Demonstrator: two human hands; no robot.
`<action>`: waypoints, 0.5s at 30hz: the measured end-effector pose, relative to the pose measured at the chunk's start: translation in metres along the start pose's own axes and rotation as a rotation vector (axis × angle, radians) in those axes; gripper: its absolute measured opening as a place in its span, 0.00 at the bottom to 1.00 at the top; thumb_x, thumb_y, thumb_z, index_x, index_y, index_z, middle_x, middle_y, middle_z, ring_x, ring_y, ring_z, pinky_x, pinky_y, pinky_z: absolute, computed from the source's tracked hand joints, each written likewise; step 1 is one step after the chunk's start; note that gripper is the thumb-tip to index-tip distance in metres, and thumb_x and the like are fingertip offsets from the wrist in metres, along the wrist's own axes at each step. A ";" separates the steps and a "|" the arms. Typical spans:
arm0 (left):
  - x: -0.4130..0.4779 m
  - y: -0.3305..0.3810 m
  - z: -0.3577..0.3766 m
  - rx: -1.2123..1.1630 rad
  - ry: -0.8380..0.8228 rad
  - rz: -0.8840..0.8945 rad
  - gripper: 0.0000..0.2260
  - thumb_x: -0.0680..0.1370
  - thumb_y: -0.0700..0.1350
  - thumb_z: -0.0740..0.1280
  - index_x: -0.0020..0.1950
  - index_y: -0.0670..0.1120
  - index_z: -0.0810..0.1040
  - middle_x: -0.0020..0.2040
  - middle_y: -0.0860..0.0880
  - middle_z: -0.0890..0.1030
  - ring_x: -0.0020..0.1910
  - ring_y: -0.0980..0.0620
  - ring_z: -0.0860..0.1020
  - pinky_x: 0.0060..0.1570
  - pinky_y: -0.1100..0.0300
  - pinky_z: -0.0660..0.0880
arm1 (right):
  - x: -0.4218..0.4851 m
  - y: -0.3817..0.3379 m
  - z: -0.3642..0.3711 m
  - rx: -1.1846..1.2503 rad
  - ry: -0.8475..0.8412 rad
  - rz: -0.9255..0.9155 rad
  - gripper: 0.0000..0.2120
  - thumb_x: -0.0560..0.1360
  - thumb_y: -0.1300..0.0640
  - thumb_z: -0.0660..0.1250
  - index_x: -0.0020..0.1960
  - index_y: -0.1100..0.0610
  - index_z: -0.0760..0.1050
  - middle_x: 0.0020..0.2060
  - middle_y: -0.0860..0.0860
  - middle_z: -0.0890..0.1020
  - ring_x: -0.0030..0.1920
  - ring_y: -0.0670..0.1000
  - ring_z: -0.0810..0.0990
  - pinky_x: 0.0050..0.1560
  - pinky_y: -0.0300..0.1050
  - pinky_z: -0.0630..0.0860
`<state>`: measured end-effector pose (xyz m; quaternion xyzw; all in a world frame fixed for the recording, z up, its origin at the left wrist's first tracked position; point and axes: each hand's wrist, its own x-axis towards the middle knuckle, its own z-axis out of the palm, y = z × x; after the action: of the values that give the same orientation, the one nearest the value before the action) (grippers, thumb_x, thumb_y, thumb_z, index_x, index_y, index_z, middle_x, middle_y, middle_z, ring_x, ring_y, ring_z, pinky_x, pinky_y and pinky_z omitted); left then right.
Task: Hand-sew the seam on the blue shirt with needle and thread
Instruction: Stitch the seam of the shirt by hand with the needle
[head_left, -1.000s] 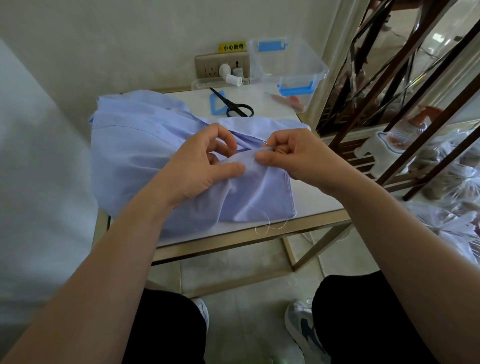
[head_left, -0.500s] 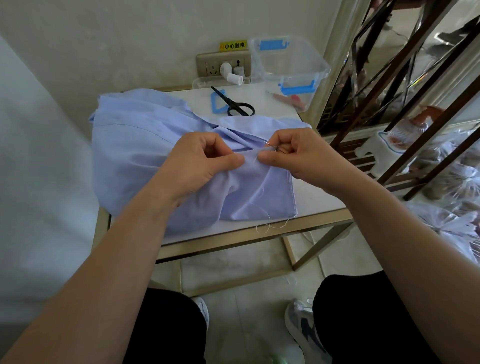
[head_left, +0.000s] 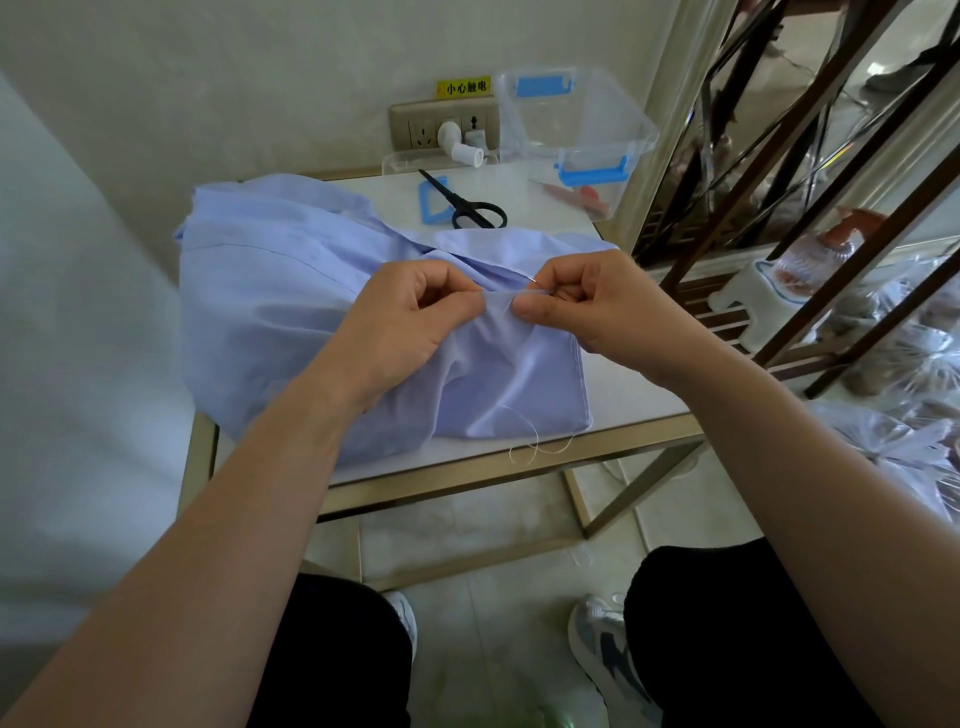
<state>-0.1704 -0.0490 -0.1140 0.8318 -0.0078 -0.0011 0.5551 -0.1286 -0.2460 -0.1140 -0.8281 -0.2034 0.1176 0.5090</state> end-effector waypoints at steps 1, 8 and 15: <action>0.000 -0.001 0.001 0.006 -0.005 0.007 0.08 0.78 0.40 0.67 0.39 0.47 0.80 0.32 0.54 0.75 0.34 0.58 0.70 0.36 0.68 0.67 | 0.000 0.000 0.000 0.002 0.003 0.000 0.09 0.76 0.55 0.71 0.43 0.61 0.79 0.23 0.45 0.62 0.26 0.44 0.58 0.29 0.35 0.58; -0.002 0.002 0.003 -0.051 -0.026 0.082 0.04 0.76 0.44 0.72 0.42 0.51 0.83 0.34 0.58 0.81 0.35 0.63 0.76 0.39 0.71 0.71 | 0.000 0.000 0.001 0.029 0.009 -0.006 0.09 0.77 0.55 0.71 0.44 0.62 0.80 0.23 0.45 0.62 0.25 0.43 0.59 0.27 0.32 0.59; -0.001 -0.001 0.003 -0.096 0.009 0.030 0.05 0.76 0.42 0.72 0.42 0.51 0.84 0.35 0.56 0.83 0.36 0.61 0.77 0.41 0.70 0.74 | 0.000 -0.002 0.000 0.002 0.013 -0.022 0.05 0.78 0.59 0.68 0.52 0.59 0.78 0.26 0.51 0.65 0.26 0.45 0.61 0.28 0.35 0.60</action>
<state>-0.1716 -0.0518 -0.1158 0.8040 -0.0175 0.0107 0.5942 -0.1295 -0.2451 -0.1125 -0.8260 -0.2092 0.1067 0.5124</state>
